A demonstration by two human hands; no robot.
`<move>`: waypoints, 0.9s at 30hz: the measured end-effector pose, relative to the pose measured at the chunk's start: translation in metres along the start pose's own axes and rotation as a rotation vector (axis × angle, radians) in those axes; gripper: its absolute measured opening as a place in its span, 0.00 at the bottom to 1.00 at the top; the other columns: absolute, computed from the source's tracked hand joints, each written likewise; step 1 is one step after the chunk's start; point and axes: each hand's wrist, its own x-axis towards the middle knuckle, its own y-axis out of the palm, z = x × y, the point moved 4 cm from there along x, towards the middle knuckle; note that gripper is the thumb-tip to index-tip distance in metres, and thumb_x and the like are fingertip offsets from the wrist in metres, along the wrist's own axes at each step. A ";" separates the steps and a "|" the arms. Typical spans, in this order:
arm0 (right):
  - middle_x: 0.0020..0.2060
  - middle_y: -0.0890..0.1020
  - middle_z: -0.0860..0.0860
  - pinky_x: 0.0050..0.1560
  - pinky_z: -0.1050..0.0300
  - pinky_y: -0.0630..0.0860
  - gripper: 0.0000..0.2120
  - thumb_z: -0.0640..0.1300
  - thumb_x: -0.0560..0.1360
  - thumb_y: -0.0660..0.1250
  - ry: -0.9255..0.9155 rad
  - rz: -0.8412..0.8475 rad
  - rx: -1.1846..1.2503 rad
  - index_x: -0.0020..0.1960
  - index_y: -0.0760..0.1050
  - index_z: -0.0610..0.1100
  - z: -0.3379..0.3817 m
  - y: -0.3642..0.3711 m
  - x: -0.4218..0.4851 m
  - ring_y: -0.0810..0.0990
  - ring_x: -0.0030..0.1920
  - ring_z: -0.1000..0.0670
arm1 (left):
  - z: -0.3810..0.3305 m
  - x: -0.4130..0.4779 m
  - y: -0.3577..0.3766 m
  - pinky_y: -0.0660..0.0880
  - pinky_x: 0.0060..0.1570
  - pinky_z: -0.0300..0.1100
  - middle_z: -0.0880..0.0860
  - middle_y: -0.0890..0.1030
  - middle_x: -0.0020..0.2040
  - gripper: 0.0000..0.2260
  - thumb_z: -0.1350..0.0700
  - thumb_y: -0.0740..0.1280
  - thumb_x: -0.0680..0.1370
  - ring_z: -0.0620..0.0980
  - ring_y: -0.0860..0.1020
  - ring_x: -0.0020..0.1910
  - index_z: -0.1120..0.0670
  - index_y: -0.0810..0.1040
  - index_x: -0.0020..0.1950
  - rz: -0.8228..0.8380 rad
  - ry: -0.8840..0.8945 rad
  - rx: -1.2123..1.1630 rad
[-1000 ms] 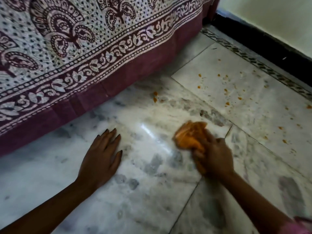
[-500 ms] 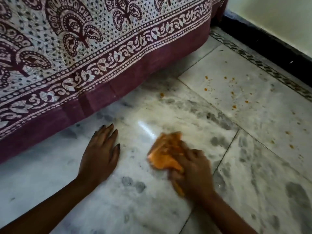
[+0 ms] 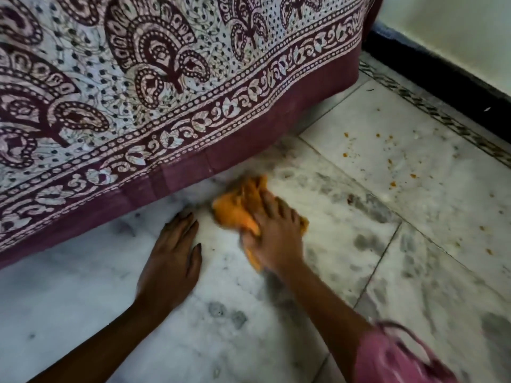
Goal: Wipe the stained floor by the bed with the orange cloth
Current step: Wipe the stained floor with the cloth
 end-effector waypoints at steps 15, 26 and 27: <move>0.70 0.65 0.43 0.65 0.43 0.58 0.26 0.59 0.72 0.56 0.246 0.056 -0.117 0.67 0.70 0.51 -0.011 0.022 0.113 0.63 0.66 0.37 | 0.000 -0.001 0.002 0.62 0.66 0.45 0.60 0.71 0.67 0.22 0.53 0.52 0.78 0.56 0.69 0.67 0.63 0.71 0.67 -0.018 -0.003 -0.090; 0.70 0.68 0.42 0.63 0.36 0.65 0.32 0.61 0.68 0.55 0.162 0.060 -0.105 0.68 0.69 0.50 -0.143 -0.039 -0.069 0.70 0.65 0.35 | 0.000 -0.005 0.000 0.60 0.66 0.43 0.61 0.72 0.66 0.23 0.52 0.52 0.78 0.57 0.68 0.66 0.65 0.72 0.65 -0.031 -0.029 -0.088; 0.71 0.66 0.41 0.65 0.36 0.63 0.34 0.63 0.69 0.53 0.310 0.038 -0.117 0.71 0.66 0.50 -0.168 -0.043 -0.056 0.67 0.66 0.34 | 0.000 -0.003 0.001 0.60 0.67 0.43 0.61 0.72 0.66 0.23 0.52 0.52 0.78 0.57 0.68 0.67 0.65 0.72 0.65 -0.032 -0.019 -0.082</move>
